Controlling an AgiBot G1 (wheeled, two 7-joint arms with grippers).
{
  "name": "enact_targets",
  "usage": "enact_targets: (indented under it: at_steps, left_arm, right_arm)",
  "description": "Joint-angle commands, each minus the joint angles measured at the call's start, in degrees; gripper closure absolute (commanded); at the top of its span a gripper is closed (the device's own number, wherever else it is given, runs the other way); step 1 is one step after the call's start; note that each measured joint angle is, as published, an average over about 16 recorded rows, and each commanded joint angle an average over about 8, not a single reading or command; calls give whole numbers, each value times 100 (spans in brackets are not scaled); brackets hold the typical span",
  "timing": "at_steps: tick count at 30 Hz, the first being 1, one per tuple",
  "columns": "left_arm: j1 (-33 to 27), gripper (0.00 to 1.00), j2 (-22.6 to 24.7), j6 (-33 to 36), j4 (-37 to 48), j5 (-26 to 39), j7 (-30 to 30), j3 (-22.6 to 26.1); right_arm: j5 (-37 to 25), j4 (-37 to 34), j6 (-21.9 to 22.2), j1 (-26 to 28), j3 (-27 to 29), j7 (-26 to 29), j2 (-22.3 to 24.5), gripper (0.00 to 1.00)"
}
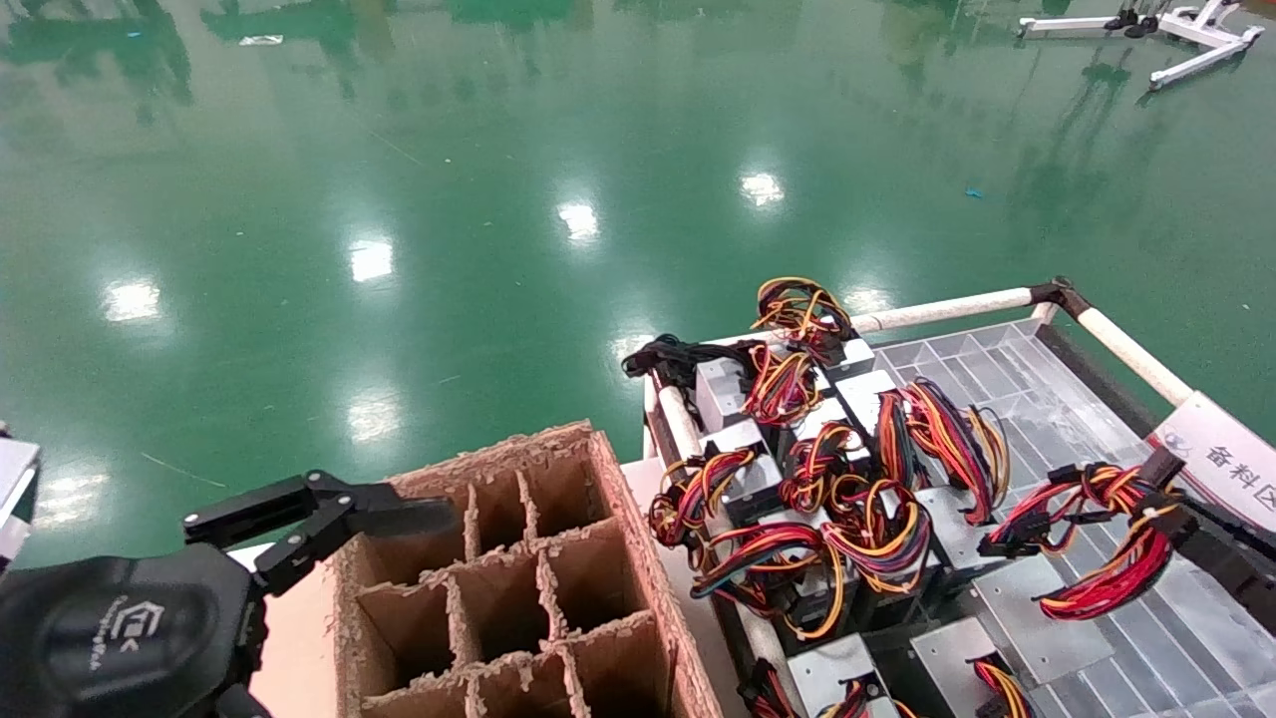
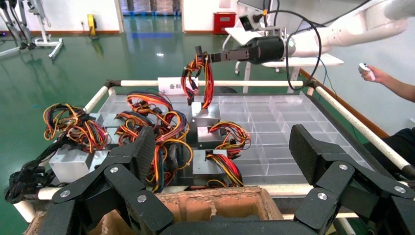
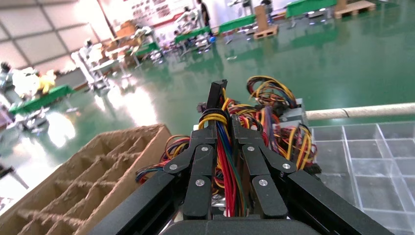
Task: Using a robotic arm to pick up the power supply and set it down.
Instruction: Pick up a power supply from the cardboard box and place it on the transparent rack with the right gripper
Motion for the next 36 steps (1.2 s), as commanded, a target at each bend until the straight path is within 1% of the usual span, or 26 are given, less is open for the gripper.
enact_targets:
  at_steps: [1, 6, 14, 19, 28, 36]
  left_arm:
    - [0, 0, 0, 0, 0, 0, 0, 0]
    - [0, 0, 0, 0, 0, 0, 0, 0]
    - [0, 0, 0, 0, 0, 0, 0, 1]
    - [0, 0, 0, 0, 0, -1, 0, 1]
    - [0, 0, -1, -1, 0, -1, 1, 1]
    - [0, 0, -1, -1, 0, -1, 1, 2]
  right_arm:
    - [39, -162, -9, -8, 3, 1, -128, 100]
    - [268, -262, -31, -152, 99, 32, -345, 100]
    - [613, 33, -47, -469, 264, 61, -697, 100]
    - [870, 5, -35, -712, 404, 10, -975, 100]
    - [1510, -164, -17, -940, 802, -103, -1708, 100]
    - [1778, -397, 5, -1090, 995, -227, -2313, 100]
